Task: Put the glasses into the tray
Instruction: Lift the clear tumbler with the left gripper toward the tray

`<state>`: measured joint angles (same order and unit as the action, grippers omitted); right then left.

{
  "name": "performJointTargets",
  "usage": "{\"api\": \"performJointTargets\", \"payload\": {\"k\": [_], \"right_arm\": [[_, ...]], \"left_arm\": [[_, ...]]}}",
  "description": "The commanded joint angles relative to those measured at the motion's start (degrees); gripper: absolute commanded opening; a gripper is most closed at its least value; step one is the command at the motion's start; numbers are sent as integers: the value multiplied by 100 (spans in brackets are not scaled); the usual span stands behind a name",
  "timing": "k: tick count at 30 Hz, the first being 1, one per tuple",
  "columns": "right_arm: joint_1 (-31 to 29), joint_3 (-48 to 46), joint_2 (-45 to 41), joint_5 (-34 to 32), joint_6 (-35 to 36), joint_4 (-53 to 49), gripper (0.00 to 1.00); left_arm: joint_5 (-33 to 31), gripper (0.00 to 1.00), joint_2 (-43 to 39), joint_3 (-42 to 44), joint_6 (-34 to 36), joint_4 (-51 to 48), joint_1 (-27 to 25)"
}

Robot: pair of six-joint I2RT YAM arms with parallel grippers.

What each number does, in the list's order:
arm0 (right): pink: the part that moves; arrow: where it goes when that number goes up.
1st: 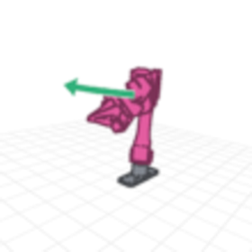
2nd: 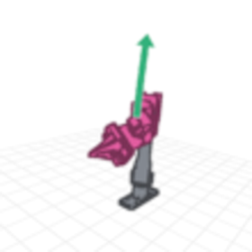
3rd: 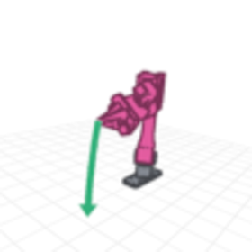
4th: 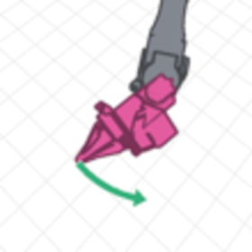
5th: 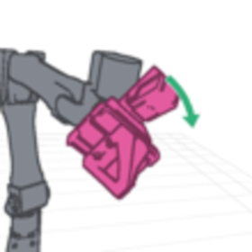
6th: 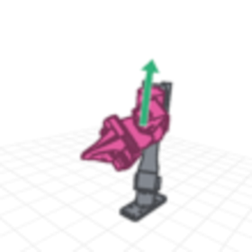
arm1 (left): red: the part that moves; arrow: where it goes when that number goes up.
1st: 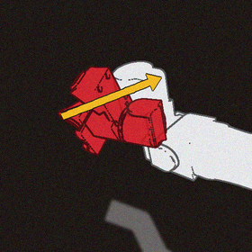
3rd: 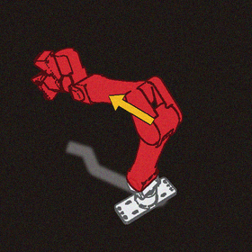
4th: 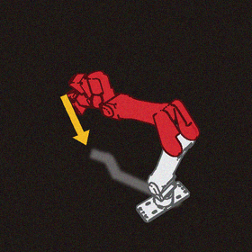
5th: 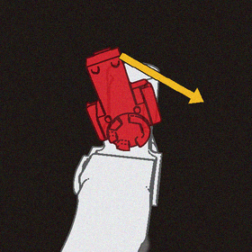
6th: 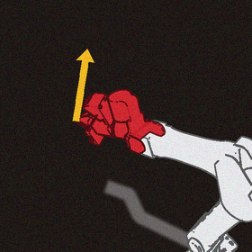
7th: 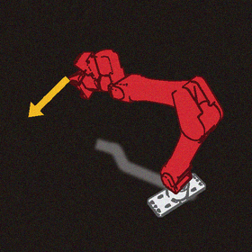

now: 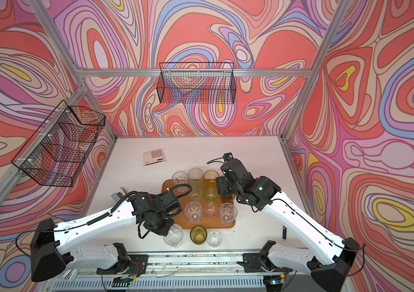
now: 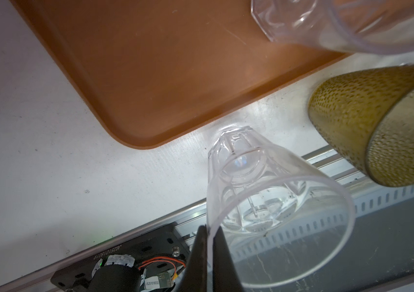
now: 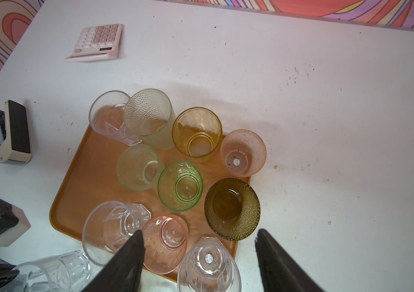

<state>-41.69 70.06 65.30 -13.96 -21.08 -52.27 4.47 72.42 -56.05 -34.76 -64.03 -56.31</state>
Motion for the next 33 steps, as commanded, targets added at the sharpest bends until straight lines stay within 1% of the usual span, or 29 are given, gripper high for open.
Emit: {"api": "performJointTargets", "payload": {"k": [1, 8, 19, 29, 33], "right_arm": [[12, -10, -21, 4, 3, -1, 72], [12, -1, -42, 16, -5, -11, 72], [11, 6, -32, 36, -7, -29, 72], [11, 43, 9, 57, 22, -27, 72], [12, 40, 17, 48, 43, -16, 72]], "left_arm": [[-207, 3, -124, -269, -47, -415, -20], [-334, 3, -176, -502, -17, -709, 140], [-249, 3, -239, -790, 352, -965, 871], [-337, 2, -3, -1103, 545, -1067, 1373], [-332, 3, 116, -1308, 754, -1059, 1590]]}}
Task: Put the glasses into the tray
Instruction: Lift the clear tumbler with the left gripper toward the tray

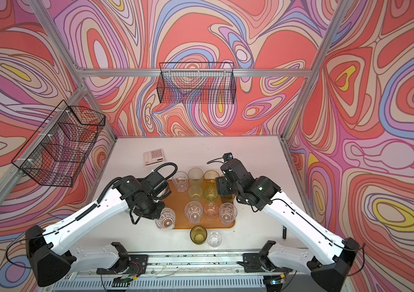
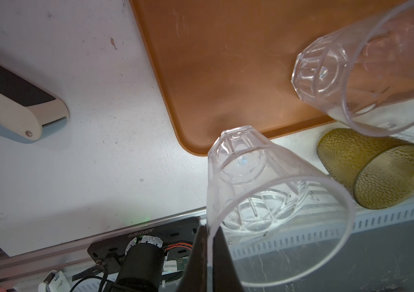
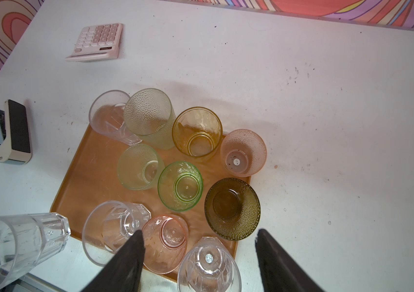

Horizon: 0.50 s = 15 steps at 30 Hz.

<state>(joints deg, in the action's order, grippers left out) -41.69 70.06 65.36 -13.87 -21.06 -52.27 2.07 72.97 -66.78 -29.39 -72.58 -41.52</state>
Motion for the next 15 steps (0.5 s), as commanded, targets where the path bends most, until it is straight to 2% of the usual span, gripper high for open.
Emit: {"api": "performJointTargets", "payload": {"k": [1, 8, 15], "right_arm": [[12, 35, 11, 34, 56, -12, 72], [13, 47, 55, 86, 120, -29, 71], [12, 86, 46, 84, 120, -66, 71]], "left_arm": [[-135, 3, 100, -300, 272, -221, 151], [-215, 3, 396, -727, 538, -259, 568], [-154, 3, 694, -895, 583, -28, 757]]}}
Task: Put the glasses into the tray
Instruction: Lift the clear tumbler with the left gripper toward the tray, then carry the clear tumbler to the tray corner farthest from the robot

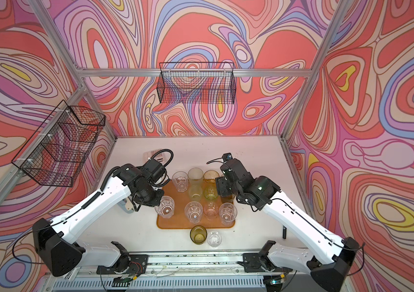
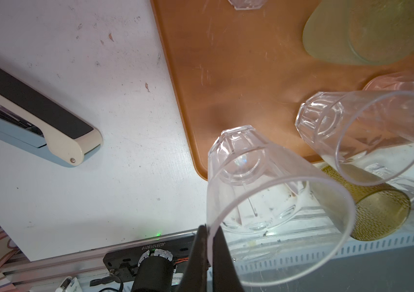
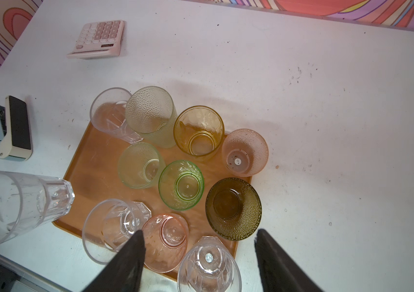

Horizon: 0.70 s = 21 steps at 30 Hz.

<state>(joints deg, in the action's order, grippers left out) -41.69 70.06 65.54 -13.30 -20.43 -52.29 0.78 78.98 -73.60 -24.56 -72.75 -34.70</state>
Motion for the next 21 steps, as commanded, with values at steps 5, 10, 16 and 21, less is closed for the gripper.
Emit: {"api": "performJointTargets", "payload": {"k": [5, 10, 16, 21], "right_arm": [[13, 118, 47, 16, 59, -103, 71], [12, 113, 51, 28, 64, -104, 71], [13, 73, 30, 39, 48, -66, 71], [12, 77, 64, 52, 56, -71, 71]], "left_arm": [[-21, 3, 319, -327, 102, 221, 129], [-31, 3, 573, -448, 94, 382, 172], [19, 4, 792, -518, 16, 561, 226], [120, 4, 983, -576, -80, 691, 236]]}}
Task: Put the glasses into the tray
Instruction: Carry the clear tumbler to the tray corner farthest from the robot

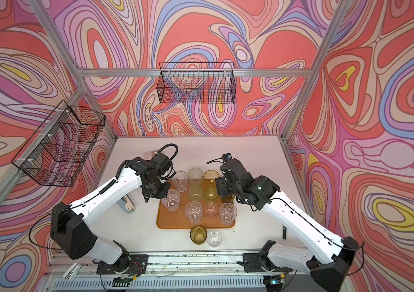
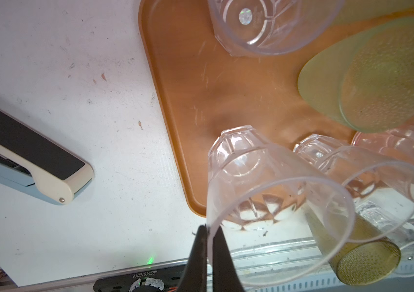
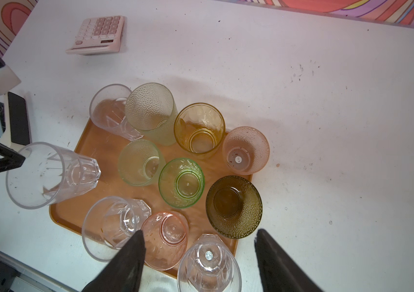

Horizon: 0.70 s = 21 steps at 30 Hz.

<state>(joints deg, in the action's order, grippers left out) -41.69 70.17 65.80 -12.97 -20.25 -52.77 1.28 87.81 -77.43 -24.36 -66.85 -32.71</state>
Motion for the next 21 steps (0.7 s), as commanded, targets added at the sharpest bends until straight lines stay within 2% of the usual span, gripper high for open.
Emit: {"api": "performJointTargets", "payload": {"k": [1, 21], "right_arm": [[12, 59, 38, 14, 39, -17, 71], [12, 36, -23, 2, 30, -133, 71]], "left_arm": [[75, 4, 144, -194, -108, 140, 38], [188, 3, 864, -466, -67, 461, 45]]}}
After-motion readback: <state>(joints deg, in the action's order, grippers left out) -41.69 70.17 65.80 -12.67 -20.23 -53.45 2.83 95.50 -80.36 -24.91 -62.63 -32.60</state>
